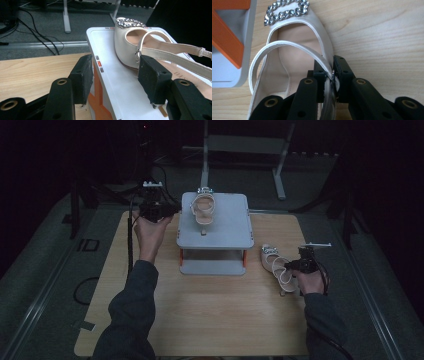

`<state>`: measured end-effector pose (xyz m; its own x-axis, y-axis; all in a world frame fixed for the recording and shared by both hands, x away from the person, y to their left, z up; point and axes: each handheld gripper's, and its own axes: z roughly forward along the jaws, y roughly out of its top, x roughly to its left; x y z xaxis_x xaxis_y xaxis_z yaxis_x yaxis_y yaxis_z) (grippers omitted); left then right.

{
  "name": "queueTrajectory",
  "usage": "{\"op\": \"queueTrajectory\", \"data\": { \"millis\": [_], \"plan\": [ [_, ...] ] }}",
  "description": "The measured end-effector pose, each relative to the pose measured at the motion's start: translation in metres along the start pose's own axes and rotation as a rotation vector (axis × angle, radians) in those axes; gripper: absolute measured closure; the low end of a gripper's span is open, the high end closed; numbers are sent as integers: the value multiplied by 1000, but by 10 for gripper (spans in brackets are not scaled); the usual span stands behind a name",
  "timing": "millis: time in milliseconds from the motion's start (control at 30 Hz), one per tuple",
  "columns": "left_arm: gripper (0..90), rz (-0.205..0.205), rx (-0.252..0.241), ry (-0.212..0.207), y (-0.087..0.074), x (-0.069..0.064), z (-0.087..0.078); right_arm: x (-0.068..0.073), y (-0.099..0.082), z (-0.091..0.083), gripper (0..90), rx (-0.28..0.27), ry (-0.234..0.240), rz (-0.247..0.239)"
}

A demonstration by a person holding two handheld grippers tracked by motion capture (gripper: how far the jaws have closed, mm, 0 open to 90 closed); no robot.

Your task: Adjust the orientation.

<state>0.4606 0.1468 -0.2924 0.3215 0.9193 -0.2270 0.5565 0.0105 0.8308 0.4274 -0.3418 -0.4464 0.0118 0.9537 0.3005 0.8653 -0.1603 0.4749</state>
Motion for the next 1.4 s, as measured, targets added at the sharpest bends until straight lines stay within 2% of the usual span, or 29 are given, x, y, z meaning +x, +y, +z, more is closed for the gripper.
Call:
{"op": "queueTrajectory", "data": {
  "millis": [200,233,367,600,933,1400],
  "plan": [
    [460,-1,0,0,0,0,0,0,0,0,829,4,17,57],
    [460,0,-2,0,0,1,-1,0,-1,0,830,3,30,85],
    [460,0,-5,-1,0,1,-3,0,-2,1,830,-7,56,121],
    [460,0,-11,2,0,1,-6,3,-1,3,830,-11,90,144],
    [460,5,-13,-5,0,0,-5,8,5,-2,830,-41,116,167],
    [460,-2,-12,-13,0,1,-4,11,10,-7,829,-55,112,170]
  ]
}}
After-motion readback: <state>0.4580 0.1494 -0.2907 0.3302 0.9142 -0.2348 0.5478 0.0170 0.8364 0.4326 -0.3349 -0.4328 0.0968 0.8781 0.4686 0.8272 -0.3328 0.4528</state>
